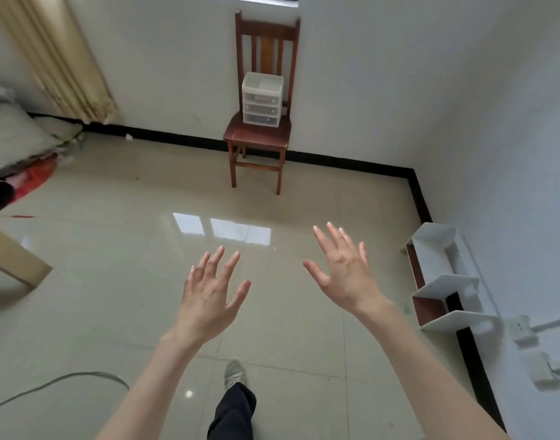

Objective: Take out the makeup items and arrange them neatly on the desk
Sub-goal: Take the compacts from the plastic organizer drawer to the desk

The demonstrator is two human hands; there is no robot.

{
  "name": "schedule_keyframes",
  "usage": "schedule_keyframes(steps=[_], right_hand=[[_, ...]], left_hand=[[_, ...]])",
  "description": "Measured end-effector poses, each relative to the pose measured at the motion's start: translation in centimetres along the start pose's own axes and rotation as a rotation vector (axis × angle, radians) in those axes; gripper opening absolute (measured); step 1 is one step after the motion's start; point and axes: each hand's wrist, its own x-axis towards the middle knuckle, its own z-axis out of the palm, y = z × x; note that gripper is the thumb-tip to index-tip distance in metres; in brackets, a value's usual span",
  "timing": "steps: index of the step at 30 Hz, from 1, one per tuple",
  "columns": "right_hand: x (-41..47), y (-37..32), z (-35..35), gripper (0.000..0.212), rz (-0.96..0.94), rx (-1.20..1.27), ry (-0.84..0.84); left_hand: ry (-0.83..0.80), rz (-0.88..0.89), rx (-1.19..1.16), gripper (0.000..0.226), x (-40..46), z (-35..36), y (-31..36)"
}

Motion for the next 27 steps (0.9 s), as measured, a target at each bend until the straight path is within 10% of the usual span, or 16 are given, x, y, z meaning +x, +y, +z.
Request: schedule_keyframes(steps=[27], right_hand=[[57.9,-3.3,-0.9,0.065,-0.023,0.05,-0.063]], left_hand=[[0.022,0.051,0.084,0.061,55.7,-8.5,-11.4]])
